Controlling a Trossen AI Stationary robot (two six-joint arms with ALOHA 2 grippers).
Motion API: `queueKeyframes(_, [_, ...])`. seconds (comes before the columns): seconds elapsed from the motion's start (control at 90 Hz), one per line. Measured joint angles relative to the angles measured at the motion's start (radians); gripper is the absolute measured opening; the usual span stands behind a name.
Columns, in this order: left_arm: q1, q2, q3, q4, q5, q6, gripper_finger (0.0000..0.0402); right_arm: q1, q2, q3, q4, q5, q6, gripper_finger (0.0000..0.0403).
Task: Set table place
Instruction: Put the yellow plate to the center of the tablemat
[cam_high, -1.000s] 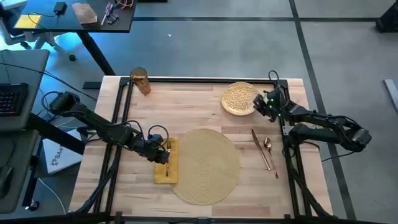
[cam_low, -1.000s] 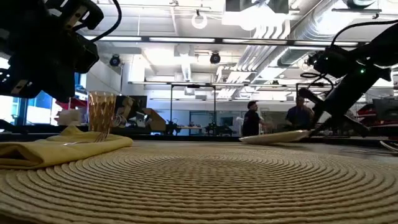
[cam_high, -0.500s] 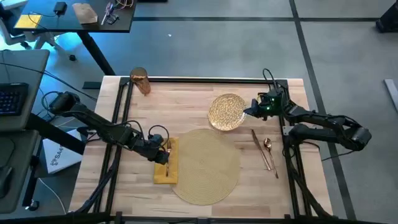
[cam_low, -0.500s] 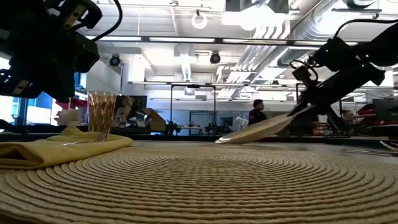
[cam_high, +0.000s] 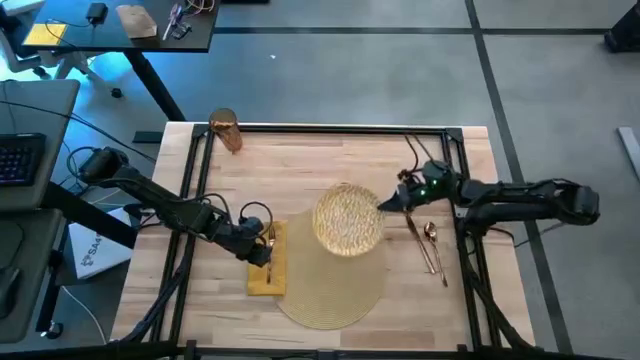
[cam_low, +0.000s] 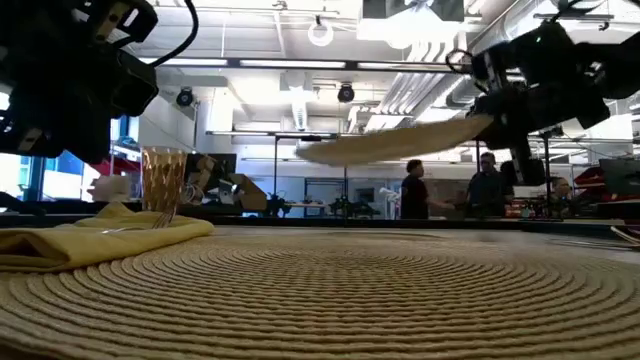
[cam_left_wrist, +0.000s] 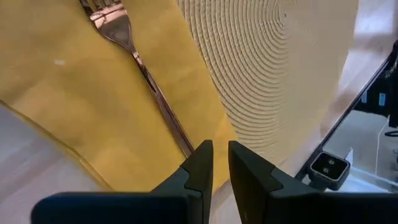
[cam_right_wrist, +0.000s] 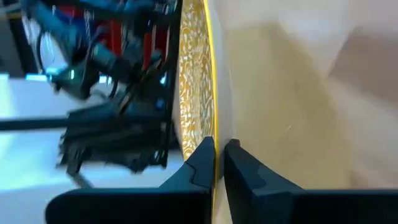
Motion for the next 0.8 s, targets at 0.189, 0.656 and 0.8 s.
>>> queueKeyframes(0.189, [0.0, -0.045, 0.0, -0.001, -0.04, 0.032, 0.0035, 0.191, 0.056, 0.009, 0.078, 0.135, 0.101, 0.0])
queueKeyframes(0.656, [0.001, -0.06, 0.0, -0.001, -0.091, 0.069, 0.0035, 0.294, 0.455, 0.209, 0.13, 0.09, 0.035, 0.0])
queueKeyframes(0.8, [0.001, -0.059, 0.0, -0.002, -0.092, 0.07, 0.0035, 0.287, 0.55, 0.231, 0.271, 0.078, 0.058, 0.0])
